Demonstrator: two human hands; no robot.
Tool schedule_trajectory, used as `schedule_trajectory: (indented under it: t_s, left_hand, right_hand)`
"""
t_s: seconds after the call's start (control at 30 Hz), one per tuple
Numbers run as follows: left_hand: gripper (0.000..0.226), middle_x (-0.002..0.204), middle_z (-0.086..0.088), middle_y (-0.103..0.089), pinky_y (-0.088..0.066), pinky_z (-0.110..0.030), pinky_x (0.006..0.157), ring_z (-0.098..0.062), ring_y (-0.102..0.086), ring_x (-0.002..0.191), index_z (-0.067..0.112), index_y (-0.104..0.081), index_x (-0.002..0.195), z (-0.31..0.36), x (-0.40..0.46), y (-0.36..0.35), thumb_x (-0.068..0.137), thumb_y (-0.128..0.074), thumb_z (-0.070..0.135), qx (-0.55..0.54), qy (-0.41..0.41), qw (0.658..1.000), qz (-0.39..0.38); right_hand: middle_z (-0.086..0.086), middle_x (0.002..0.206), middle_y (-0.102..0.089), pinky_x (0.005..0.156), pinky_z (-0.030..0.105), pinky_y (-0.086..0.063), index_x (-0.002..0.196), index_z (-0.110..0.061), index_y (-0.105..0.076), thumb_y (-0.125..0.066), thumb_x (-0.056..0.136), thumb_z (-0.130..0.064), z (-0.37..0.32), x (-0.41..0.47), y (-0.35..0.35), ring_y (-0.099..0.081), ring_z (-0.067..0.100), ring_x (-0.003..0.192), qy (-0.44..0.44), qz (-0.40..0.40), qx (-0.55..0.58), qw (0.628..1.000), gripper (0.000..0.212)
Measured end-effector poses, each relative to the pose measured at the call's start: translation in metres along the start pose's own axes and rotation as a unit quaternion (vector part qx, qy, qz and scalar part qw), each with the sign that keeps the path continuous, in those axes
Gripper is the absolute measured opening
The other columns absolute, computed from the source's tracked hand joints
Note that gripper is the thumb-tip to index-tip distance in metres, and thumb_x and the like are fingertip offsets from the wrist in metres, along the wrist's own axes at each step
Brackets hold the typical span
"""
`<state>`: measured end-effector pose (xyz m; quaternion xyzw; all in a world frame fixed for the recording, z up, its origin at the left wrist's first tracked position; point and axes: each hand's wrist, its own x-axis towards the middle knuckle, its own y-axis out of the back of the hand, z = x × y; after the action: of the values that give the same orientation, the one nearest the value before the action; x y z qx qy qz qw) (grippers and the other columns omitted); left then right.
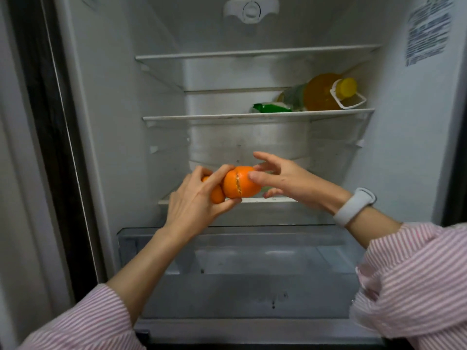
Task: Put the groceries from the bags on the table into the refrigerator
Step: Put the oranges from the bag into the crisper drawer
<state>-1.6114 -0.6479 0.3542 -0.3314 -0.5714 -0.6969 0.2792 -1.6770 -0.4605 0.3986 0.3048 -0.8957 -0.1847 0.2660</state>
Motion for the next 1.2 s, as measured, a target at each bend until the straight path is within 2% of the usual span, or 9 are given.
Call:
schedule_trajectory:
  t_s: [0.07, 0.2, 0.33, 0.43, 0.53, 0.63, 0.87, 1.03, 1.2]
  left_hand:
    - [0.061, 0.108, 0.002, -0.048, -0.048, -0.035, 0.065, -0.021, -0.053, 0.097, 0.053, -0.028, 0.124, -0.001, 0.002, -0.001, 0.071, -0.059, 0.062, -0.004, -0.007, 1.0, -0.008]
    - [0.067, 0.109, 0.003, -0.047, -0.049, -0.035, 0.063, -0.018, -0.053, 0.097, 0.053, -0.026, 0.13, -0.003, 0.009, -0.007, 0.068, -0.045, 0.072, 0.004, -0.059, 0.997, -0.045]
    - [0.071, 0.112, 0.006, -0.046, -0.049, -0.039, 0.078, -0.016, -0.052, 0.098, 0.043, -0.03, 0.136, -0.003, 0.012, -0.014, 0.074, -0.06, 0.058, -0.043, -0.001, 0.991, -0.126]
    - [0.047, 0.108, 0.007, -0.048, -0.047, -0.037, 0.083, -0.017, -0.054, 0.097, 0.033, -0.051, 0.114, -0.008, 0.013, -0.016, 0.073, -0.066, 0.051, -0.05, 0.035, 0.985, -0.159]
    - [0.038, 0.102, 0.006, -0.049, -0.045, -0.031, 0.08, -0.016, -0.052, 0.095, 0.031, -0.05, 0.095, -0.013, 0.019, -0.018, 0.069, -0.071, 0.05, -0.082, 0.047, 0.974, -0.204]
    - [0.041, 0.102, 0.005, -0.054, -0.044, -0.027, 0.078, -0.014, -0.053, 0.095, 0.028, -0.054, 0.097, -0.018, 0.026, -0.022, 0.067, -0.078, 0.041, -0.105, 0.07, 0.941, -0.313]
    - [0.042, 0.114, -0.01, -0.063, -0.051, -0.039, 0.091, -0.025, -0.062, 0.103, 0.014, -0.057, 0.114, -0.032, 0.038, -0.047, 0.076, -0.073, 0.02, -0.136, 0.09, 0.828, -0.536]
    - [0.046, 0.115, -0.008, -0.06, -0.051, -0.03, 0.084, -0.022, -0.059, 0.102, 0.014, -0.051, 0.12, -0.039, 0.047, -0.073, 0.079, -0.07, 0.013, -0.109, 0.087, 0.782, -0.608]
    - [0.045, 0.116, -0.001, -0.052, -0.052, -0.033, 0.086, -0.017, -0.055, 0.102, 0.026, -0.045, 0.114, -0.05, 0.043, -0.105, 0.078, -0.071, 0.022, -0.104, 0.076, 0.787, -0.603]
  right_hand:
    - [-0.006, 0.117, -0.046, 0.072, 0.023, -0.053, 0.138, -0.024, -0.033, -0.061, 0.08, -0.041, -0.004, 0.008, -0.003, -0.054, 0.015, 0.103, 0.004, -0.027, -0.107, 0.994, 0.067]
    - [-0.006, 0.105, -0.056, 0.065, 0.024, -0.053, 0.118, -0.024, -0.048, -0.062, 0.078, -0.047, 0.001, 0.015, -0.003, -0.058, 0.014, 0.092, -0.014, -0.059, -0.158, 0.986, 0.048]
    - [-0.001, 0.107, -0.054, 0.067, 0.026, -0.054, 0.119, -0.018, -0.046, -0.062, 0.082, -0.039, 0.017, 0.013, 0.005, -0.057, 0.014, 0.09, -0.065, -0.046, -0.175, 0.981, 0.045]
    - [0.001, 0.106, -0.054, 0.068, 0.027, -0.055, 0.114, -0.018, -0.047, -0.063, 0.083, -0.034, 0.033, 0.009, 0.011, -0.057, 0.012, 0.087, -0.095, -0.038, -0.157, 0.982, 0.038]
    - [0.002, 0.104, -0.053, 0.07, 0.028, -0.055, 0.113, -0.015, -0.047, -0.065, 0.082, -0.029, 0.038, 0.009, 0.016, -0.057, 0.012, 0.084, -0.107, -0.053, -0.188, 0.975, 0.039]
    - [0.005, 0.108, -0.054, 0.074, 0.031, -0.057, 0.119, -0.011, -0.048, -0.068, 0.08, -0.029, 0.04, 0.013, 0.018, -0.06, 0.018, 0.091, -0.124, -0.108, -0.246, 0.955, 0.048]
    - [0.0, 0.112, -0.051, 0.086, 0.032, -0.053, 0.126, -0.017, -0.047, -0.068, 0.081, -0.031, 0.062, 0.038, 0.01, -0.058, 0.019, 0.101, -0.159, -0.267, -0.34, 0.888, 0.052]
    - [-0.002, 0.11, -0.048, 0.08, 0.029, -0.052, 0.13, -0.02, -0.042, -0.067, 0.08, -0.037, 0.086, 0.058, 0.009, -0.058, 0.016, 0.091, -0.178, -0.32, -0.362, 0.857, 0.058]
    - [-0.002, 0.115, -0.055, 0.081, 0.026, -0.045, 0.123, -0.024, -0.043, -0.068, 0.075, -0.047, 0.118, 0.065, 0.006, -0.054, 0.014, 0.097, -0.158, -0.328, -0.383, 0.849, 0.059]
